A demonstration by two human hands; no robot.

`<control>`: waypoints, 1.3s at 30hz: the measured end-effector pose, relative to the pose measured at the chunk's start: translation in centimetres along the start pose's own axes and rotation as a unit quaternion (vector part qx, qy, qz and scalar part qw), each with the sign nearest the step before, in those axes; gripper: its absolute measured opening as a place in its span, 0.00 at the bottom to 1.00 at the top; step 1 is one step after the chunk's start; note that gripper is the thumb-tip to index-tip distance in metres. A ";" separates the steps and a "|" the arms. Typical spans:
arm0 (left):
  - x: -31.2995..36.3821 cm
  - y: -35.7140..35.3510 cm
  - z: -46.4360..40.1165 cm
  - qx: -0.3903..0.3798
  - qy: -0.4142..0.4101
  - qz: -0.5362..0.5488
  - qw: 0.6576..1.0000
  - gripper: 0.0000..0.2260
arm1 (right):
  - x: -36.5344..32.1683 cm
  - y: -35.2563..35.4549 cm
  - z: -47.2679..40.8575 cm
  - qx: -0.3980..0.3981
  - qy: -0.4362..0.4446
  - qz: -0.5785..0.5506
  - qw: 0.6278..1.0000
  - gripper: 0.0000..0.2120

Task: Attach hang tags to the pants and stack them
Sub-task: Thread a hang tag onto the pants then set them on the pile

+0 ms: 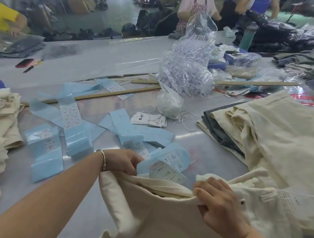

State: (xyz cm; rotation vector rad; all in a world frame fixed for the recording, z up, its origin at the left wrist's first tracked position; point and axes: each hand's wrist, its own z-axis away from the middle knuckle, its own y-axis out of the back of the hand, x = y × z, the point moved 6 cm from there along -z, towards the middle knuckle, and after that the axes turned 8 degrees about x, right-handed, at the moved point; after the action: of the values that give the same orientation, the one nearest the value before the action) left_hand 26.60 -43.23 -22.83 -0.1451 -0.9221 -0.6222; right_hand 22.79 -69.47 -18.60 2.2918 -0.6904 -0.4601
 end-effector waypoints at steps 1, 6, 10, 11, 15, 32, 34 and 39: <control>-0.1 0.1 0.1 -0.002 -0.006 0.019 1.000 0.17 | 0.2 -0.2 -0.2 -0.012 -0.010 0.003 1.000 0.06; -0.7 0.2 0.2 0.030 -0.015 0.038 0.999 0.12 | 0.7 -1.4 -1.9 -0.081 -0.047 -0.004 0.996 0.15; -0.8 -0.1 0.5 0.083 -0.030 0.038 0.995 0.12 | -1.5 -3.1 -3.2 -0.119 -0.038 -0.047 0.991 0.20; -0.9 -0.1 0.6 0.100 -0.033 0.042 0.994 0.09 | -2.3 -3.5 -3.6 -0.124 -0.035 -0.052 0.990 0.20; -0.3 0.7 0.9 0.164 -0.066 0.034 0.984 0.14 | -4.0 -5.1 -4.4 -0.143 -0.046 -0.069 0.986 0.16; 6.8 1.4 7.0 0.542 -0.442 -0.515 0.496 0.03 | -0.6 -6.6 -5.4 -0.353 -0.297 -0.436 0.773 0.09; 6.5 2.7 6.7 0.571 -0.400 -0.453 0.555 0.06 | -0.5 -6.8 -5.5 -0.335 -0.296 -0.421 0.789 0.08; 2.4 6.3 2.4 0.492 -0.196 0.016 0.848 0.08 | -0.1 -7.6 -6.1 -0.279 -0.289 -0.336 0.852 0.07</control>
State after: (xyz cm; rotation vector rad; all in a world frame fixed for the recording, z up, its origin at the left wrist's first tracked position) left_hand 29.49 -38.26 -18.55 0.6605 -1.5349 -0.0186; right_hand 28.40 -61.59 -19.72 1.7520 0.0501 -1.5045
